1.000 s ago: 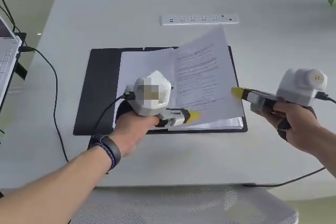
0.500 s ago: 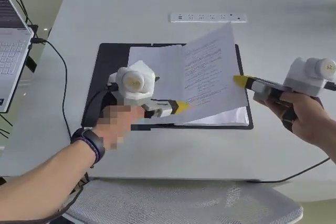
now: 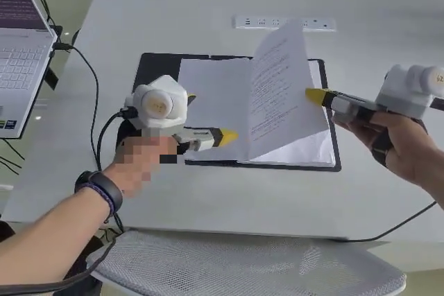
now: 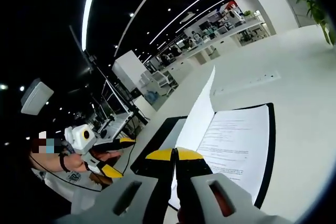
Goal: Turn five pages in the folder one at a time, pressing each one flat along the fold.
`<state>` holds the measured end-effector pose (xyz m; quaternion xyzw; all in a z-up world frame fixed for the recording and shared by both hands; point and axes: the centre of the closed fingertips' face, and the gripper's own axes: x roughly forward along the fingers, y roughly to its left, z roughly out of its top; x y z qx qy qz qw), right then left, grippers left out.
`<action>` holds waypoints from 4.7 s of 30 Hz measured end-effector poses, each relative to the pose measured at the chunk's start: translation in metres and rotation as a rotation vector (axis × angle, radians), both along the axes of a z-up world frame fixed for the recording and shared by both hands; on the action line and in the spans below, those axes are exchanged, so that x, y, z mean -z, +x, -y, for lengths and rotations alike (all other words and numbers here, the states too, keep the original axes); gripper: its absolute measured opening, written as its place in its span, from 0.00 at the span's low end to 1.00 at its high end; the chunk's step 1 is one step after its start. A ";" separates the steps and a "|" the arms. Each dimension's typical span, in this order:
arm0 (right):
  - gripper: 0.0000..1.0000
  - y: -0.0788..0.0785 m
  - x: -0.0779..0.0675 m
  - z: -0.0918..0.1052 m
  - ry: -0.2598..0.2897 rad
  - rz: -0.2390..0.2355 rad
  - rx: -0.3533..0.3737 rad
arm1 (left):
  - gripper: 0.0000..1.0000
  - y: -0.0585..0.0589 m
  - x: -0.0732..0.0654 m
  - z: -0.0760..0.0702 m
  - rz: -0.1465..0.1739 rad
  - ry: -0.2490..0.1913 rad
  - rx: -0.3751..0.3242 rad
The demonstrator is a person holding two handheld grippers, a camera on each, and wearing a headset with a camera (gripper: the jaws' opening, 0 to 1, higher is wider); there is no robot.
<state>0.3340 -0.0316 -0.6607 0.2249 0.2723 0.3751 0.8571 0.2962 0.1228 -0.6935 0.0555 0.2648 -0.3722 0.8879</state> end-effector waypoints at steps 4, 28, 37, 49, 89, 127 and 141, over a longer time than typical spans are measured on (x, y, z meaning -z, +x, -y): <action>0.00 0.003 -0.006 -0.012 0.020 0.005 -0.016 | 0.76 -0.001 -0.004 -0.011 0.004 -0.004 -0.020; 0.00 0.018 -0.020 -0.094 0.073 0.017 -0.147 | 0.80 -0.014 -0.011 -0.064 0.009 -0.026 -0.111; 0.00 0.019 -0.012 -0.134 0.084 -0.009 -0.172 | 0.81 -0.018 -0.012 -0.084 0.013 -0.031 -0.139; 0.00 0.021 0.016 -0.188 0.078 -0.084 -0.203 | 0.82 -0.026 -0.013 -0.094 0.007 -0.044 -0.148; 0.00 0.029 0.161 -0.240 -0.068 -0.353 -0.259 | 0.82 -0.037 -0.022 -0.106 -0.002 -0.072 -0.196; 0.22 0.020 0.115 -0.230 0.002 -0.303 -0.256 | 0.74 -0.037 0.007 -0.081 -0.052 -0.055 -0.171; 0.26 0.026 0.075 -0.200 0.009 -0.206 -0.247 | 0.44 -0.016 0.033 -0.078 -0.072 0.003 -0.166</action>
